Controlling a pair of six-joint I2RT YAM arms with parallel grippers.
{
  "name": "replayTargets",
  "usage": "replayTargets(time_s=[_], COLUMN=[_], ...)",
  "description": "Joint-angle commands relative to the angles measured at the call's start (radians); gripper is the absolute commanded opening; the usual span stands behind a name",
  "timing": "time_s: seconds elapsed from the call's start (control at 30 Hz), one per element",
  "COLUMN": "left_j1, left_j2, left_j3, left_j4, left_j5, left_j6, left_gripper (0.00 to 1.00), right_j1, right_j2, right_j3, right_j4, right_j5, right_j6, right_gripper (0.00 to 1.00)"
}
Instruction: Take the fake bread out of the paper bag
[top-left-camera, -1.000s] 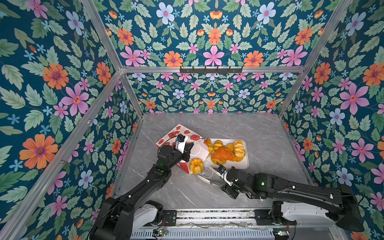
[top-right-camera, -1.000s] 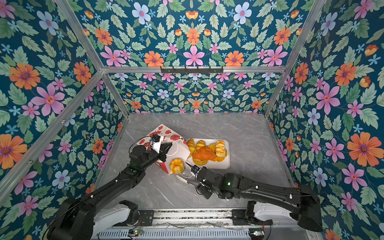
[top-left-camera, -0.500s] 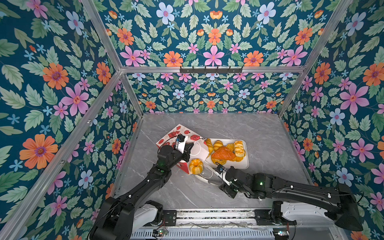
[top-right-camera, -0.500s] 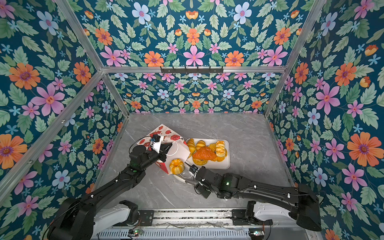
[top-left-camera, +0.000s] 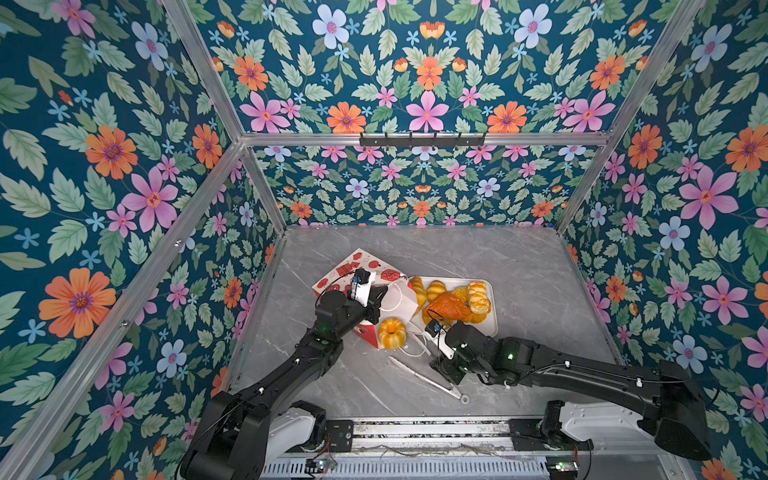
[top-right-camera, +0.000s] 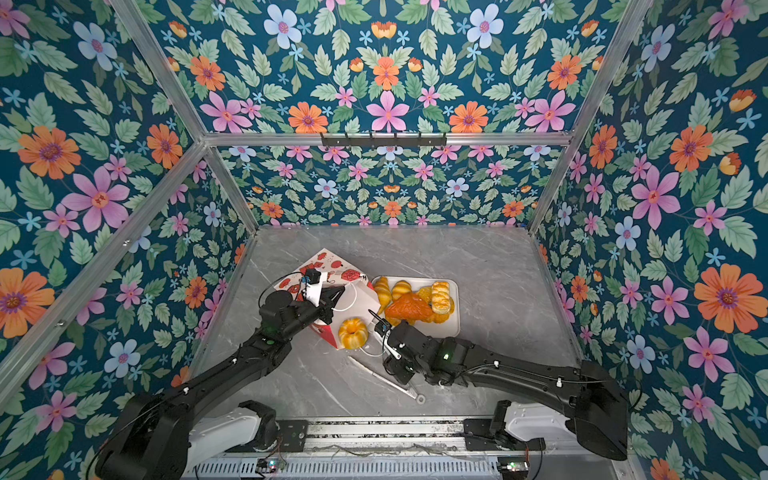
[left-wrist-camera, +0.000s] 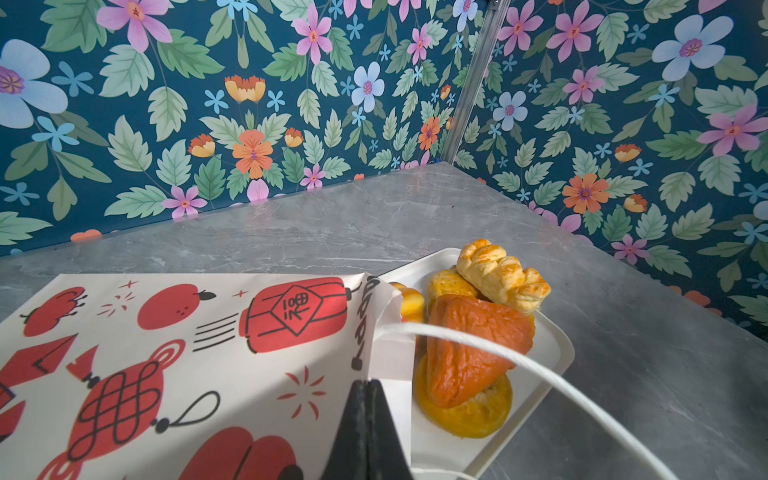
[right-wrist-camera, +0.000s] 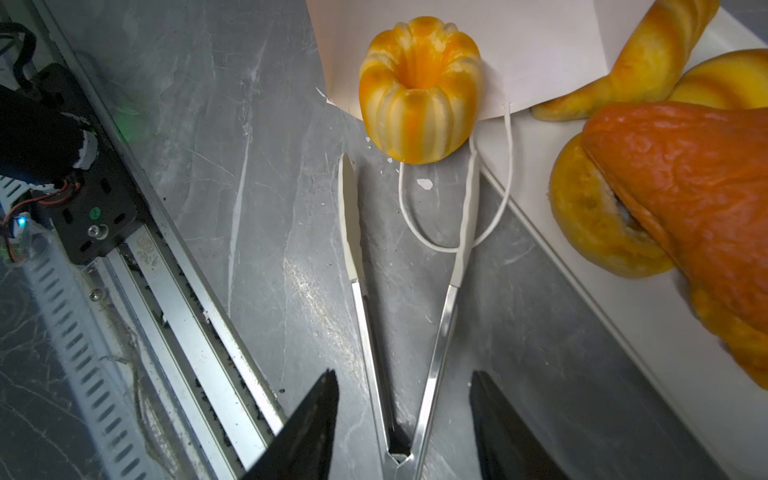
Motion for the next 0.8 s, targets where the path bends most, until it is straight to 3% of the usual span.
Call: replayTargets(time_s=[0.0, 0.27, 0.5, 0.77], left_j1=[0.001, 0.001, 0.001, 0.000], left_j2=[0.001, 0.007, 0.013, 0.018], left_j3=[-0.005, -0.002, -0.005, -0.002], left_j4=[0.045, 0.048, 0.053, 0.056], left_j5=[0.010, 0.013, 0.014, 0.015], left_j6=[-0.004, -0.006, -0.007, -0.007], left_gripper=[0.04, 0.04, 0.04, 0.04], right_j1=[-0.007, -0.009, -0.009, -0.009], right_j2=[0.014, 0.063, 0.065, 0.156], right_j3=[0.005, -0.050, -0.157, -0.167], right_j4=[0.035, 0.044, 0.132, 0.186], right_j5=[-0.023, -0.016, -0.004, -0.060], right_j6=[-0.017, -0.010, 0.045, 0.032], right_gripper=[0.53, 0.59, 0.84, 0.87])
